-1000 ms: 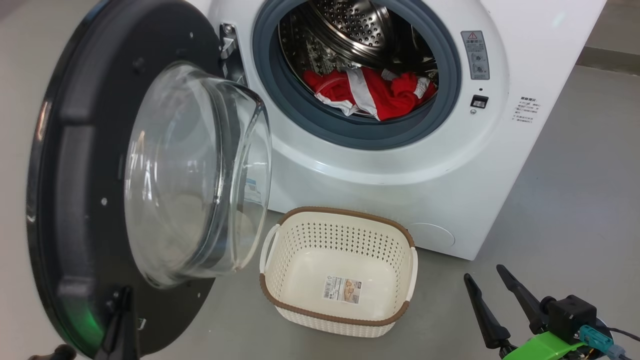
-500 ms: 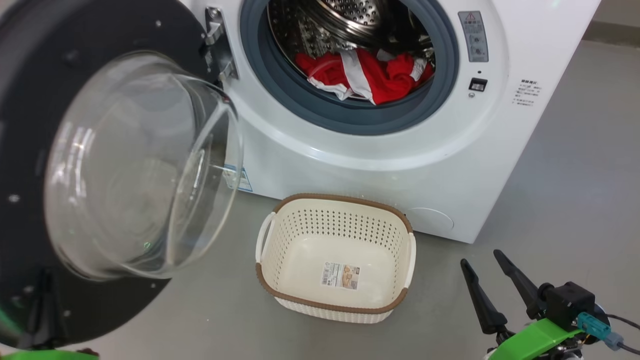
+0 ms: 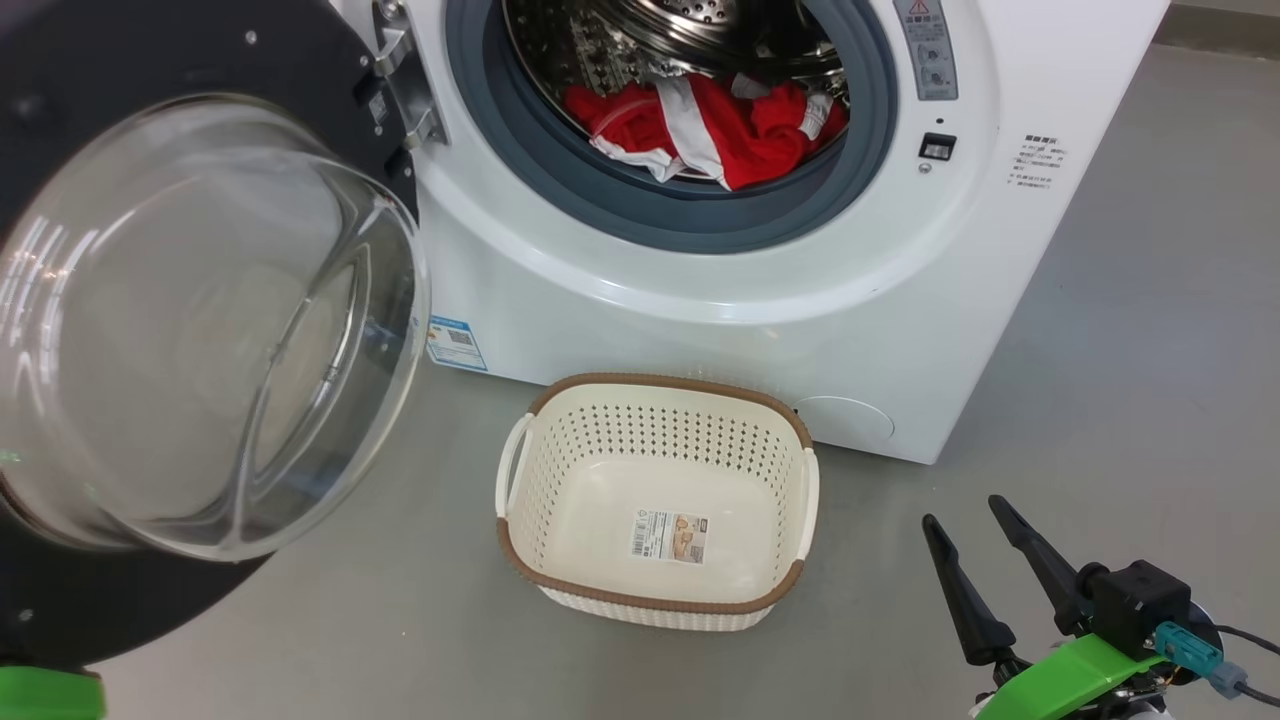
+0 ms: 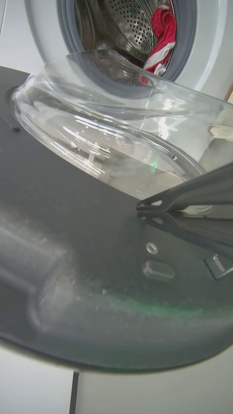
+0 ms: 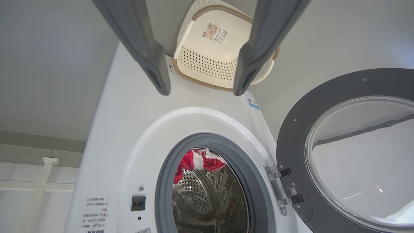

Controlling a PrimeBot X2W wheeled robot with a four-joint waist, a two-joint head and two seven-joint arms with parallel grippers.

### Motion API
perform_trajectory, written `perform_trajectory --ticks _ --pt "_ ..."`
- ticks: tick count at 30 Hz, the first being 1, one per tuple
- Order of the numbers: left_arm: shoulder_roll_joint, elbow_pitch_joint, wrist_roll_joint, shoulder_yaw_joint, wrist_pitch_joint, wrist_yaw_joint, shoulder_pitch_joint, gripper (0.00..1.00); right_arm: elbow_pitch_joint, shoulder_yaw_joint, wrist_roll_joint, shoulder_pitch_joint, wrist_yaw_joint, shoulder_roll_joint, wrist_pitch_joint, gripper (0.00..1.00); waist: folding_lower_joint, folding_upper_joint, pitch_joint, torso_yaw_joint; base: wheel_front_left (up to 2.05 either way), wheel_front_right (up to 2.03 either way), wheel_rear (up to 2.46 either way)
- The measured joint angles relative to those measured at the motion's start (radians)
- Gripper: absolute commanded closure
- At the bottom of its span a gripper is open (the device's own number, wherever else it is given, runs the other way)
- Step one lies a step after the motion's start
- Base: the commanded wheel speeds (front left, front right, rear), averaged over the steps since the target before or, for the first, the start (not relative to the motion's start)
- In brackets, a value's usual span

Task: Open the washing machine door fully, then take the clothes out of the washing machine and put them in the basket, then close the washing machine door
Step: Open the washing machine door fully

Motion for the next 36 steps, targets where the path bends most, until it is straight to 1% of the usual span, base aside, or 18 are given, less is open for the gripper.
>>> perform_trajectory --ticks 7,11,14,25,30,36 --pt "0.03 0.081 -0.003 0.057 0.0 -0.002 -0.048 1.0 -0.002 0.003 -0.004 -0.019 0.0 -0.002 0.0 0.0 0.0 0.0 0.02 -0.014 0.0 0.0 0.0" --pt "0.041 0.107 -0.003 0.06 0.0 -0.002 -0.067 1.0 -0.003 0.003 -0.009 -0.032 0.0 -0.008 0.0 0.0 0.0 0.0 0.037 -0.021 0.0 0.0 0.0" --pt "0.06 0.135 -0.003 0.069 0.0 -0.002 -0.088 1.0 -0.004 0.004 -0.012 -0.038 0.0 -0.008 0.0 0.0 0.0 0.0 0.051 -0.026 0.0 0.0 0.0" --pt "0.111 0.232 0.017 0.143 0.0 -0.002 -0.16 1.0 -0.007 0.005 -0.019 -0.065 0.0 -0.008 0.0 0.0 0.0 0.0 0.087 -0.052 0.0 0.0 0.0" --pt "0.125 0.258 0.033 0.16 0.0 -0.002 -0.179 1.0 -0.007 0.004 -0.019 -0.066 0.0 -0.008 0.0 0.0 0.0 0.0 0.094 -0.057 0.0 0.0 0.0" --pt "0.126 0.277 0.041 0.18 0.0 -0.002 -0.198 1.0 -0.007 0.003 -0.026 -0.068 0.0 -0.007 0.0 0.0 -0.0001 0.0 0.1 -0.059 0.0 0.0 0.0"
